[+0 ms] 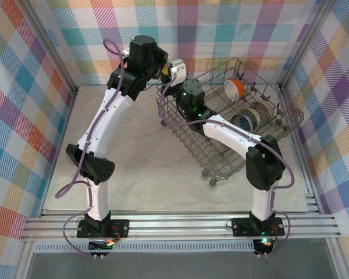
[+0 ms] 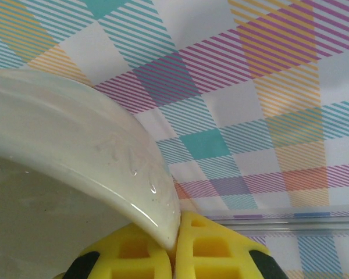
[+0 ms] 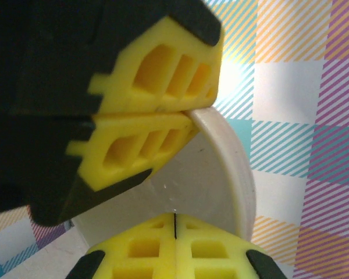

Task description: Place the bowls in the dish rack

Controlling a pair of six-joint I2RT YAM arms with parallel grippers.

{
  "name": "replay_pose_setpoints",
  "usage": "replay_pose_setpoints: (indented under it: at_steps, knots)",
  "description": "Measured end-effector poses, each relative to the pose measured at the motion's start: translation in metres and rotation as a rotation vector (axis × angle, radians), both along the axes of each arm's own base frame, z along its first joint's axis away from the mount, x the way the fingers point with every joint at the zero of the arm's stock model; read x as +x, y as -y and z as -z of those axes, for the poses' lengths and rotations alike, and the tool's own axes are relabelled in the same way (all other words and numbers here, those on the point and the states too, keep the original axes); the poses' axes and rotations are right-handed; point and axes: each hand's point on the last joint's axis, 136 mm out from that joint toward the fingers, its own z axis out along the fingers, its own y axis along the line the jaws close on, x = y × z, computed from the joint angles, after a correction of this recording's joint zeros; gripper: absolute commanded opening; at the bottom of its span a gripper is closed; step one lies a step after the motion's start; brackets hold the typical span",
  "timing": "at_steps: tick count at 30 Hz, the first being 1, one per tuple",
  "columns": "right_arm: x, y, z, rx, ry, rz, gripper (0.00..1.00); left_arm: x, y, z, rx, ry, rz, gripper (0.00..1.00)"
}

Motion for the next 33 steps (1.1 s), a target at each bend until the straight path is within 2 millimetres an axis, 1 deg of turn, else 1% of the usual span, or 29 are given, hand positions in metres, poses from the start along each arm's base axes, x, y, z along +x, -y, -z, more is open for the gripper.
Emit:
replay_pose_setpoints:
  at_steps: [3,9,12,14,16,18,24,27,30,33]
  knots:
    - [-0.002,0.0,0.002,0.01,0.013,-0.006,0.0,0.0,0.002,0.001,0.002,-0.001,0.009,0.0]
    - [-0.003,0.001,0.007,0.01,0.013,-0.005,0.0,-0.001,0.004,0.011,0.005,-0.013,0.019,0.0]
    - [-0.005,0.003,0.007,0.021,0.028,-0.005,0.11,-0.003,0.004,0.01,0.002,-0.01,0.026,0.0]
    - [-0.008,0.004,0.008,0.026,0.048,-0.011,0.21,-0.005,0.006,0.011,-0.001,-0.009,0.032,0.0]
    - [-0.016,0.005,0.01,0.024,0.075,-0.027,0.31,-0.007,0.01,0.012,-0.001,-0.01,0.044,0.0]
    - [-0.024,0.006,0.013,0.009,0.105,-0.044,0.38,-0.01,0.012,0.014,0.001,-0.011,0.053,0.0]
    - [-0.037,0.014,0.015,-0.012,0.168,-0.048,0.45,-0.017,0.01,0.007,-0.003,0.003,0.058,0.0]
    - [-0.038,0.018,0.009,-0.004,0.189,-0.035,0.47,-0.02,0.009,0.0,-0.011,0.018,0.059,0.0]
    - [-0.038,0.02,0.006,0.002,0.2,-0.021,0.53,-0.02,0.008,-0.006,-0.019,0.033,0.058,0.0]
    - [-0.037,0.023,0.004,0.006,0.203,-0.004,0.54,-0.021,0.009,-0.006,-0.02,0.034,0.059,0.0]
